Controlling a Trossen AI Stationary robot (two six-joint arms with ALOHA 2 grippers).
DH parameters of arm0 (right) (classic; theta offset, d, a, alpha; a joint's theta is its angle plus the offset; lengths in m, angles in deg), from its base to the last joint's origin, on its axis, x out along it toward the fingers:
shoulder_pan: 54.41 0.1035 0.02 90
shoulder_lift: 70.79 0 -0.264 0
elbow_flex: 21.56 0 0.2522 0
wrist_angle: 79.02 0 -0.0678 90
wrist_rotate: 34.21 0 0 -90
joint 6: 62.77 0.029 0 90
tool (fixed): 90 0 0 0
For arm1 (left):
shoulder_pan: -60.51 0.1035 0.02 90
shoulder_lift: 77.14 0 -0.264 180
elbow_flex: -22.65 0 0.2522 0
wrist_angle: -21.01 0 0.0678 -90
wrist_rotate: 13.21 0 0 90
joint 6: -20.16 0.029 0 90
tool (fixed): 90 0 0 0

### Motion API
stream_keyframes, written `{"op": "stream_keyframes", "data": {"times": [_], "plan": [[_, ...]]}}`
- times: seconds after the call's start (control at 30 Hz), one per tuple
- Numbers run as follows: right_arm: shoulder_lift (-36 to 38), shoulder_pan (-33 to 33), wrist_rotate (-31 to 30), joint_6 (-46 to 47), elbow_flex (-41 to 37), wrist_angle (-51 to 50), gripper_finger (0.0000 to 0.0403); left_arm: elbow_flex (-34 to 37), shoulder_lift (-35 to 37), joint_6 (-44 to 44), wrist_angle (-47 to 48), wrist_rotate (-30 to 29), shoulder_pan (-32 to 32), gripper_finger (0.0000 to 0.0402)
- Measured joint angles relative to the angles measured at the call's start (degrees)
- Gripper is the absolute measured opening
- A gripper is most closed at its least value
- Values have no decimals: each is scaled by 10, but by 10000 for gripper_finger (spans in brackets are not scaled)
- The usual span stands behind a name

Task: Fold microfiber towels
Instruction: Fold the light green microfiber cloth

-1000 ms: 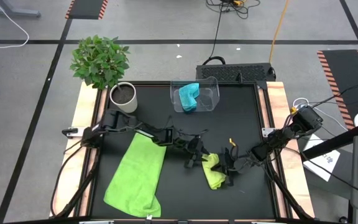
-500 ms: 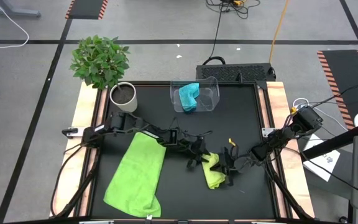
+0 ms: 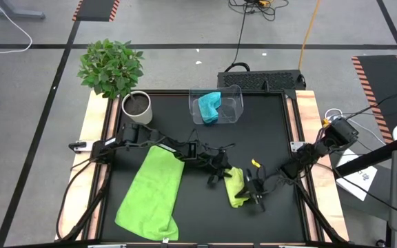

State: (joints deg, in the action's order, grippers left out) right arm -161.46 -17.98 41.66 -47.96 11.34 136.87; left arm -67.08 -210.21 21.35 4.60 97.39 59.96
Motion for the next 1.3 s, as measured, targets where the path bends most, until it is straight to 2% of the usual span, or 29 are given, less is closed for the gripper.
{"op": "stream_keyframes", "data": {"times": [0.2, 0.37, 0.8, 1.03, 1.3], "plan": [[0, 30, 14, -10, 0, -66, 4, 0, 0, 0, 0, -1, 0, 163], [1, 34, 6, 43, 1, -111, 4, 0, 0, 0, 0, 0, 0, 163], [1, 30, 7, 55, 1, -104, 4, 1, 0, -4, 3, 0, 2, 163], [0, 30, 6, 64, 0, -102, 4, 2, 0, 28, -14, 10, 0, 163], [0, 30, 6, 73, 0, -96, 4, 2, 45, 63, 0, 14, -5, 163]]}}
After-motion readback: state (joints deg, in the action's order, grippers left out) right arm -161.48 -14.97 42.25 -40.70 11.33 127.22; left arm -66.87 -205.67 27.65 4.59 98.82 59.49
